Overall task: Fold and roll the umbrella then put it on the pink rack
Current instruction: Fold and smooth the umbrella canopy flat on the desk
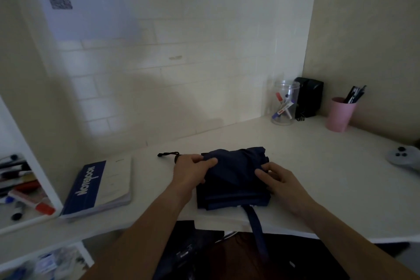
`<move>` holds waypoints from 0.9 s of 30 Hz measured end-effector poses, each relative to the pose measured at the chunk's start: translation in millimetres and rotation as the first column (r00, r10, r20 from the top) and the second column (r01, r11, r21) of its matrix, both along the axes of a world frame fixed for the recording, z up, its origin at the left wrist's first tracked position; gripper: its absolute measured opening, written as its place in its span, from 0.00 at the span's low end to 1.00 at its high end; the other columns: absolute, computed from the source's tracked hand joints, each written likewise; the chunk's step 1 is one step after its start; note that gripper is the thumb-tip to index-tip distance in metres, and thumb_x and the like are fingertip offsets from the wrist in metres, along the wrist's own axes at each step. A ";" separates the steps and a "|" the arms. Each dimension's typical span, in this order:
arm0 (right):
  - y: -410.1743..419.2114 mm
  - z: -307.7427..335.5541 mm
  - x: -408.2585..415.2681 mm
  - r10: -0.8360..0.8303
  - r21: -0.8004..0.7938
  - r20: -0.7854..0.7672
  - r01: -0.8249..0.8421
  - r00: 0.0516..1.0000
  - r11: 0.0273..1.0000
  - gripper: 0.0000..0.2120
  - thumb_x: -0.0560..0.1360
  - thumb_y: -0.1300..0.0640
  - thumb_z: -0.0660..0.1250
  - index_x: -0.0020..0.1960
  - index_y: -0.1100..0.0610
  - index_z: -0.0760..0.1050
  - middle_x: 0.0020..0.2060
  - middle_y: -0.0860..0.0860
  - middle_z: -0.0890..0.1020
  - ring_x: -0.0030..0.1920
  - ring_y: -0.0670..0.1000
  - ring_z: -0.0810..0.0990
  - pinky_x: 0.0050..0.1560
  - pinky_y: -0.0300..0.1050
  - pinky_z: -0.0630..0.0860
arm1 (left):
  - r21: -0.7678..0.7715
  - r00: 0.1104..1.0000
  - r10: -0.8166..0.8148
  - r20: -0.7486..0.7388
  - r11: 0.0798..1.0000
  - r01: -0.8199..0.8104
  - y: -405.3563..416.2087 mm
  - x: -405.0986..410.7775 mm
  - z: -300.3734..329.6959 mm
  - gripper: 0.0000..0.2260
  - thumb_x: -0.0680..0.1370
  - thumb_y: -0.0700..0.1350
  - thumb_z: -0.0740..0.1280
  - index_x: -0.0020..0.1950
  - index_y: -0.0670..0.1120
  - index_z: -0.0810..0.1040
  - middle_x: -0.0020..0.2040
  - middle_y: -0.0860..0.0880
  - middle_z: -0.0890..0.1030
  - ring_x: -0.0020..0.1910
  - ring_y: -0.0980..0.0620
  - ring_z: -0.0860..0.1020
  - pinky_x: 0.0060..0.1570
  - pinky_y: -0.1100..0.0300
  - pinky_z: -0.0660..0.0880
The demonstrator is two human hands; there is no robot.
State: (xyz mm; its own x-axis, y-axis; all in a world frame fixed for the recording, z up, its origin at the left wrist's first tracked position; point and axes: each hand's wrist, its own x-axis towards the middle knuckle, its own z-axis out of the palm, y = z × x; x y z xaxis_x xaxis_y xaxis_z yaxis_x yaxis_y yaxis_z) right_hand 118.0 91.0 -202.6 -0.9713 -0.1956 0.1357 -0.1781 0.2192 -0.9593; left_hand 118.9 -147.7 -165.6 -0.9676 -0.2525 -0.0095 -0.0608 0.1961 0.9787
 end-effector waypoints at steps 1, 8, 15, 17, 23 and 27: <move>0.7 -1.6 -2.5 -0.009 -0.011 0.014 0.009 1.000 1.000 0.10 0.80 0.55 0.66 0.42 0.58 0.75 0.35 0.52 0.76 0.35 0.47 0.74 0.39 0.40 0.70 | 0.129 1.000 -0.027 0.011 0.991 0.026 -1.3 3.1 0.6 0.06 0.76 0.43 0.74 0.45 0.41 0.81 0.34 0.47 0.78 0.27 0.52 0.75 0.27 0.65 0.69; -4.8 10.3 -7.3 -0.010 -0.198 0.287 0.070 0.958 0.978 0.08 0.78 0.59 0.65 0.41 0.57 0.72 0.40 0.58 0.75 0.41 0.53 0.76 0.42 0.45 0.71 | 0.333 0.962 -0.226 0.150 0.928 0.167 -17.4 16.1 -10.9 0.13 0.77 0.53 0.69 0.51 0.45 0.83 0.49 0.45 0.85 0.45 0.45 0.84 0.46 0.52 0.76; -15.8 50.7 -23.9 -0.215 0.002 0.422 0.237 0.881 0.972 0.20 0.78 0.49 0.69 0.60 0.64 0.78 0.47 0.57 0.80 0.36 0.51 0.75 0.31 0.41 0.68 | 0.014 0.933 -0.173 0.315 0.984 0.178 -3.6 2.7 11.2 0.14 0.85 0.56 0.58 0.65 0.51 0.75 0.60 0.48 0.79 0.52 0.46 0.83 0.52 0.50 0.82; -16.2 53.9 -31.2 -0.272 -0.001 0.413 0.299 0.869 0.954 0.17 0.75 0.55 0.73 0.57 0.66 0.79 0.46 0.57 0.80 0.35 0.49 0.72 0.30 0.42 0.64 | 0.046 0.940 -0.179 0.290 0.984 0.174 -7.8 1.9 8.4 0.11 0.85 0.53 0.58 0.64 0.51 0.74 0.63 0.48 0.77 0.58 0.46 0.79 0.55 0.47 0.81; -8.9 54.9 -36.7 -0.206 -0.249 0.487 0.361 0.849 0.899 0.06 0.73 0.56 0.73 0.47 0.56 0.80 0.42 0.52 0.82 0.37 0.50 0.74 0.36 0.44 0.65 | 0.246 0.938 -0.272 0.214 0.945 0.218 -18.5 14.2 0.7 0.13 0.86 0.51 0.58 0.65 0.48 0.75 0.62 0.46 0.80 0.56 0.47 0.80 0.49 0.52 0.80; -13.8 50.3 -37.2 -0.211 -0.209 0.487 0.348 0.847 0.914 0.15 0.71 0.46 0.75 0.47 0.57 0.80 0.37 0.53 0.79 0.38 0.53 0.75 0.39 0.47 0.68 | 0.254 0.935 -0.295 0.199 0.937 0.242 -20.6 14.3 -2.6 0.13 0.86 0.49 0.59 0.65 0.44 0.75 0.63 0.44 0.80 0.56 0.46 0.79 0.55 0.50 0.79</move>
State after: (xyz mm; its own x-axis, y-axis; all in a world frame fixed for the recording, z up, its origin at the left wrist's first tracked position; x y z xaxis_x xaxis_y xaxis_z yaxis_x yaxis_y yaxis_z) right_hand 80.8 77.2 -152.3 -0.9455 0.0734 -0.3173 0.3101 -0.0947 -0.9460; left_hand 133.2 -168.3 -168.2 -0.9628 0.0510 -0.2655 -0.2650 0.0165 0.9641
